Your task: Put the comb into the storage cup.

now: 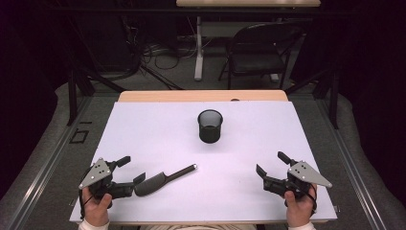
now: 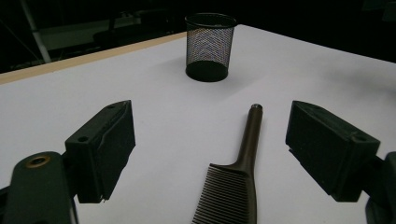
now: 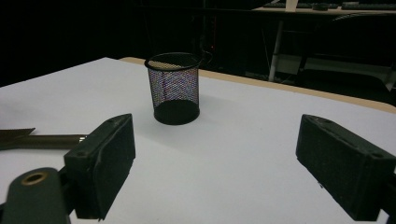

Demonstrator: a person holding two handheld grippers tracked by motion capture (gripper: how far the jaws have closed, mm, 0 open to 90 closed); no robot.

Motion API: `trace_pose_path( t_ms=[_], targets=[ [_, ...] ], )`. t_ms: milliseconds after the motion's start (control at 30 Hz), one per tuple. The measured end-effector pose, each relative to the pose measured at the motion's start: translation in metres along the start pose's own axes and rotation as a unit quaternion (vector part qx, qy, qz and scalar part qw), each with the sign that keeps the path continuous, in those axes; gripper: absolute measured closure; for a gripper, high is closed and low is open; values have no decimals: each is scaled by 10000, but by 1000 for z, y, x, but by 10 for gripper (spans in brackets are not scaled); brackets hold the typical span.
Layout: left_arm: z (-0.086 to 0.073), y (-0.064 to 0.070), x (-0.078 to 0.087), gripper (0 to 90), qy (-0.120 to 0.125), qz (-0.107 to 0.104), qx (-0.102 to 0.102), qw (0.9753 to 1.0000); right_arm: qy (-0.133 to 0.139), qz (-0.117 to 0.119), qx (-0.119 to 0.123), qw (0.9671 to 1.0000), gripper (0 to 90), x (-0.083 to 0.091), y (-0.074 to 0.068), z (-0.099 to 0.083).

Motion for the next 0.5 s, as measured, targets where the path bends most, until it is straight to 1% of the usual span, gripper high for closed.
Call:
trace_pose_path(
  t_ms=[33, 67, 133, 233, 267, 300, 333, 400, 433, 467, 500],
  targets=[
    [0, 0, 0, 160, 0, 0, 0, 10000, 0, 0, 0, 10000, 118, 0, 0, 0],
    [0, -1, -1, 160, 12, 28, 60, 10000, 7, 5, -14, 10000, 118, -1, 1, -1],
    [1, -1, -1, 160, 16, 19, 73, 10000, -48, 16, -30, 10000, 118, 0, 1, -2],
    [2, -1, -5, 160, -2, 13, 76, 10000, -49, 21, -13, 10000, 118, 0, 2, -3],
    [2, -1, -6, 160, -28, 55, 64, 10000, -52, 24, -13, 10000, 119, 0, 2, -3],
    [2, -1, -9, 161, -113, 95, 105, 9998, -47, 21, -10, 10000, 118, 0, 2, -3],
    [2, -1, -10, 160, -160, 64, 127, 9998, -48, 21, -13, 10000, 118, 0, 2, -3],
    [2, -1, -11, 160, -190, 72, 150, 9997, -54, 27, -16, 10000, 118, 0, 2, -3],
    [2, -1, -13, 160, -254, 43, 193, 9995, -81, 22, -10, 10000, 119, -1, 2, -3],
    [2, -1, -13, 160, -254, 43, 193, 9995, -97, 27, -13, 9999, 119, -1, 2, -4],
    [3, 0, -14, 161, -276, -10, 221, 9994, -105, 32, -11, 9999, 119, -1, 2, -4]
  ],
)
Point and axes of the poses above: each handheld gripper's, and its own axes: x roughly backward along the jaws, z roughly out of its top, y roughly to its right, the point moved 2 cm from there along -x, roughly forward along the jaws, and after that the axes turned 7 degrees about -x, right-handed, at the moved point
